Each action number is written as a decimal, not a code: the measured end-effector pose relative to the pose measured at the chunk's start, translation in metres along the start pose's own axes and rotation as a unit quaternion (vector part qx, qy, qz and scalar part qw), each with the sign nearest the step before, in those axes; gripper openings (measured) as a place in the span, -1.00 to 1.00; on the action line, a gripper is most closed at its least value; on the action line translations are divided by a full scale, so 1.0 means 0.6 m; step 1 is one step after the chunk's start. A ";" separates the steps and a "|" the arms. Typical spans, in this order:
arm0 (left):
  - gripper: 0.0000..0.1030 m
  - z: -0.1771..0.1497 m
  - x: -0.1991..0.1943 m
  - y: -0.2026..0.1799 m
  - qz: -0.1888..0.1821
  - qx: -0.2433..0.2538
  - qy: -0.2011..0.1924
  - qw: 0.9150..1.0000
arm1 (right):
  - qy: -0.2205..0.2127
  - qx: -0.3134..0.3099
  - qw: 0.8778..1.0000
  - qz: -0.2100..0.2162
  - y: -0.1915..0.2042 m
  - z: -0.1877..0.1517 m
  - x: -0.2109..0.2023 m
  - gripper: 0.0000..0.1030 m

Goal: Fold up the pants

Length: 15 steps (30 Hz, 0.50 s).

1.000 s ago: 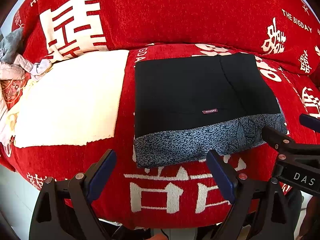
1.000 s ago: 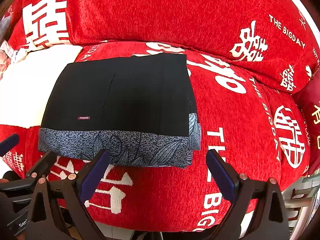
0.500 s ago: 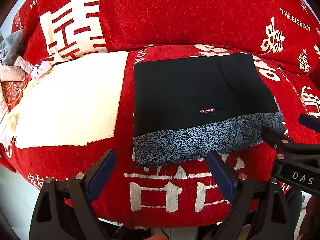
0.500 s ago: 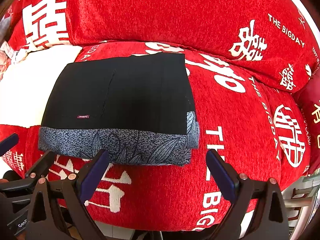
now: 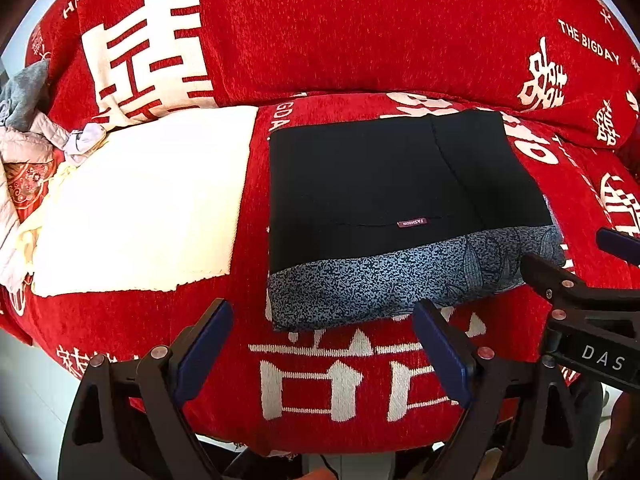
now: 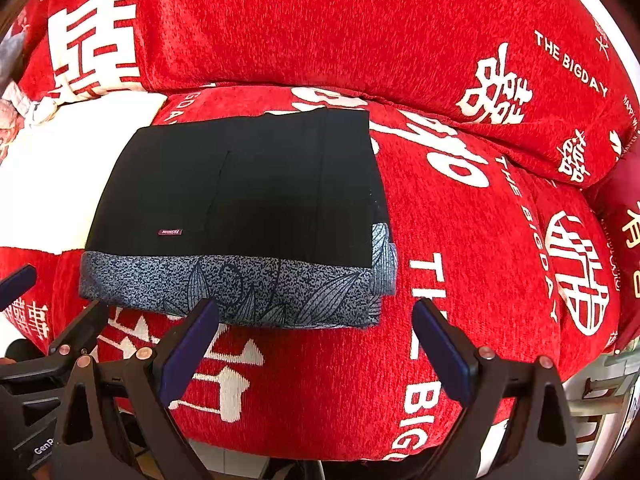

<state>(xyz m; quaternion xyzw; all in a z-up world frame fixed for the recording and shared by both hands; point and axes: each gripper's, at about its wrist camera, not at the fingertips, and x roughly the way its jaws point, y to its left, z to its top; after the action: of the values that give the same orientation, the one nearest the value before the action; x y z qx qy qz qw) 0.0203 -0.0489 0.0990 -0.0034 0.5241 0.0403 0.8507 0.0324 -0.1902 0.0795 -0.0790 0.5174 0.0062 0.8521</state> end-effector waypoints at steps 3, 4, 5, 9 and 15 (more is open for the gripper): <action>0.79 -0.003 -0.003 -0.001 0.000 -0.001 -0.001 1.000 | -0.001 0.000 1.000 0.000 0.000 -0.001 -0.003 0.91; 0.79 -0.003 -0.004 -0.001 0.000 -0.002 -0.001 1.000 | -0.002 0.000 1.000 0.000 0.000 -0.002 -0.004 0.91; 0.79 -0.004 -0.004 -0.001 0.000 -0.002 -0.001 1.000 | -0.002 0.000 1.000 0.000 0.000 -0.003 -0.006 0.91; 0.79 -0.006 -0.008 -0.001 0.000 -0.001 -0.004 1.000 | -0.004 0.000 1.000 0.000 -0.001 -0.006 -0.010 0.91; 0.79 -0.014 -0.021 -0.004 -0.002 -0.001 -0.009 1.000 | -0.006 0.001 1.000 0.000 0.000 -0.013 -0.019 0.91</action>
<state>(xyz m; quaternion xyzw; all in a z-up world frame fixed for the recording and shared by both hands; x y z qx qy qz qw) 0.0073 -0.0526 0.1060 -0.0046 0.5166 0.0390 0.8553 0.0204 -0.1902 0.0860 -0.0782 0.5124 0.0066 0.8551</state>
